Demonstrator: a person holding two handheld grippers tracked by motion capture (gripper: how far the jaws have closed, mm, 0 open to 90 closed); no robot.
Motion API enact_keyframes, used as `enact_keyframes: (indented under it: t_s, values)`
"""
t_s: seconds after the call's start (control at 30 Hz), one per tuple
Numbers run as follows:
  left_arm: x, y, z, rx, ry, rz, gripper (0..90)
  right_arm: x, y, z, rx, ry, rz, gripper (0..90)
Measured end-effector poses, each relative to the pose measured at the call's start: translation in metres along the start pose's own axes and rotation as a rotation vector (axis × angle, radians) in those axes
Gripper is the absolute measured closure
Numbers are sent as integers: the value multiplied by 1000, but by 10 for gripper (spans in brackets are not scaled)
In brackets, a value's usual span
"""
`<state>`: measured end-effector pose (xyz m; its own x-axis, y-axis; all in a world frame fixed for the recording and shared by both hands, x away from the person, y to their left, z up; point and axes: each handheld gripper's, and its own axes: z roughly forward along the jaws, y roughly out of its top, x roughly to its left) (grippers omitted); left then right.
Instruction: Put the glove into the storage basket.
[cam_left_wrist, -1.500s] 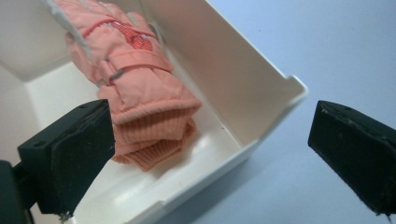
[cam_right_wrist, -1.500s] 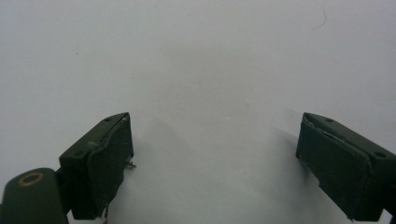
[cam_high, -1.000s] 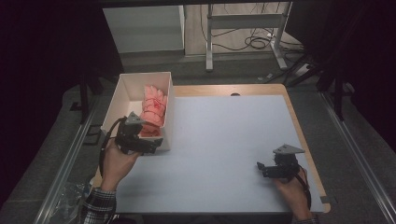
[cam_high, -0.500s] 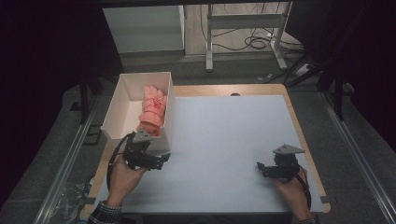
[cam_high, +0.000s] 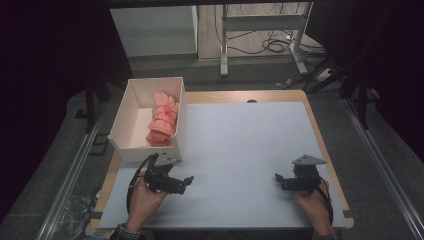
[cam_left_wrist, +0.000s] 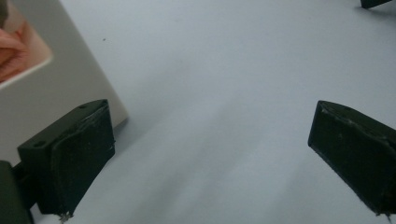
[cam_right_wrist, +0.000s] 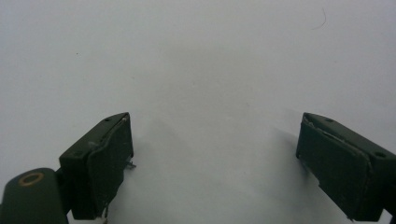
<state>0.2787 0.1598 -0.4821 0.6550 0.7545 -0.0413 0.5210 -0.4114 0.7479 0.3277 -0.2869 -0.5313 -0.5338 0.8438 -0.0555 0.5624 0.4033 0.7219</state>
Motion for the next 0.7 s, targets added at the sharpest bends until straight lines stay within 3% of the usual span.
enact_keyframes:
  t_s: [0.3,0.7]
  values:
    - [-12,-11,26,0,-50,18,6,0,0,0,0,0,0,112]
    - [-23,-21,57,42,-62,57,6,0,0,0,0,0,0,112]
